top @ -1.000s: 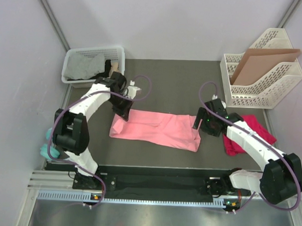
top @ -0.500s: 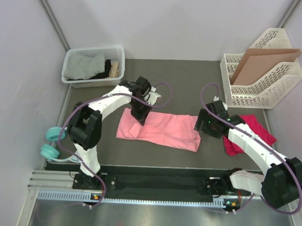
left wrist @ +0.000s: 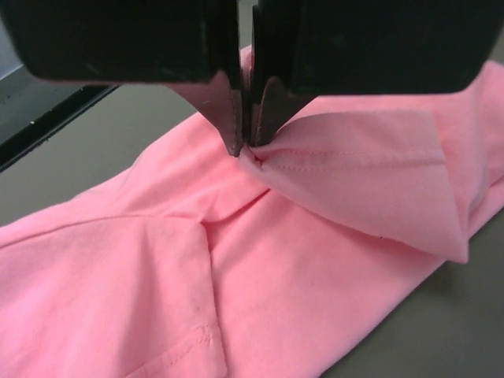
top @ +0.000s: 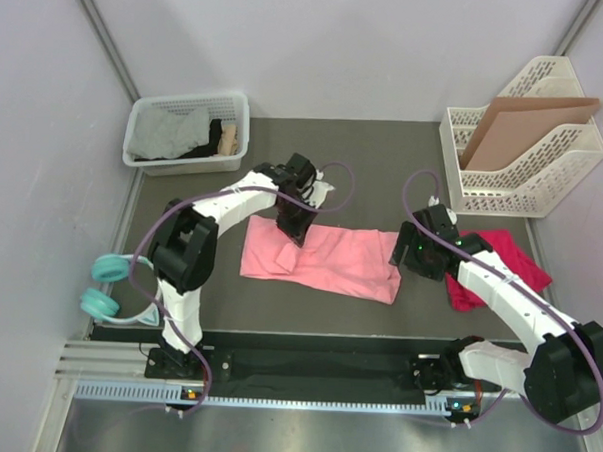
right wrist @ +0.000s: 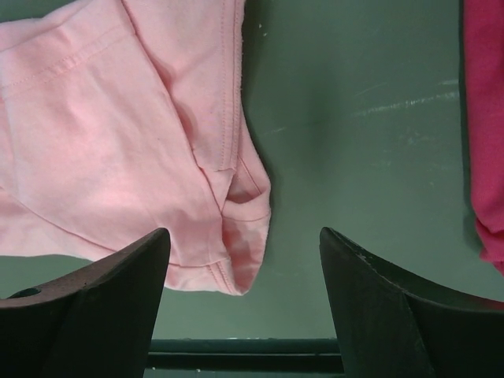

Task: Fold and stack the t-shirts
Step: Fold the tshirt

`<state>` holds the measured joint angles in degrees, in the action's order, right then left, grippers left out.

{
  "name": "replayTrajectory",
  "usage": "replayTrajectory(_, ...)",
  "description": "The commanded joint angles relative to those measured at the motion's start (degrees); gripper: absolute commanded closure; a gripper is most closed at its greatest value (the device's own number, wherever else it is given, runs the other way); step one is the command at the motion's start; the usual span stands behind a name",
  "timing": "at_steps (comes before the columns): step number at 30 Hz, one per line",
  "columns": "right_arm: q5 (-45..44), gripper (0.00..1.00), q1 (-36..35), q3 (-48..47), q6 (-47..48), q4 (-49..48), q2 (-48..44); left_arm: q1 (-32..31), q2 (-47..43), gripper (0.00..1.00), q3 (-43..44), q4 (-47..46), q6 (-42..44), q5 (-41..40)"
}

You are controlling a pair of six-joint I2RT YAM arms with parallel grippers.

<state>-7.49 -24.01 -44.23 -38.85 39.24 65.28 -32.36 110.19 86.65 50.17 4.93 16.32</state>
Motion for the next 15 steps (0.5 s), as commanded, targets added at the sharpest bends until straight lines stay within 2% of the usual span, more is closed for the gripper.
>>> replayTrajectory(1,-0.60,0.23,-0.60,-0.77,-0.87,-0.13,-1.47,-5.07,3.97,0.80,-0.26,-2.46,-1.15,-1.37)
replayTrajectory(3,-0.51,0.24,-0.60,-1.04,-0.96,0.13,-1.55,-6.13,5.03,0.57,1.14,-1.92,-0.98,-1.55)
replayTrajectory(4,-0.60,0.23,-0.69,-1.04,-0.88,0.30,-1.64,-6.75,5.29,0.31,1.76,-1.40,-0.97,-1.29)
replayTrajectory(7,-0.43,0.23,-0.69,-0.86,-0.88,0.31,-1.64,-6.66,4.95,0.27,4.22,-0.17,-0.62,-0.67)
replayTrajectory(9,-0.51,0.23,-0.77,-0.86,-0.88,0.04,-1.56,-6.66,2.49,0.10,4.66,-0.60,0.08,-0.76)
replayTrajectory(10,-0.34,0.23,-0.69,-0.86,-0.70,0.04,-1.29,-6.66,1.70,0.06,5.01,-0.60,0.34,-1.80)
replayTrajectory(15,-0.34,0.23,-0.69,-1.21,-0.44,0.04,-1.03,-2.73,-5.77,0.03,4.23,-2.44,1.31,-4.71)
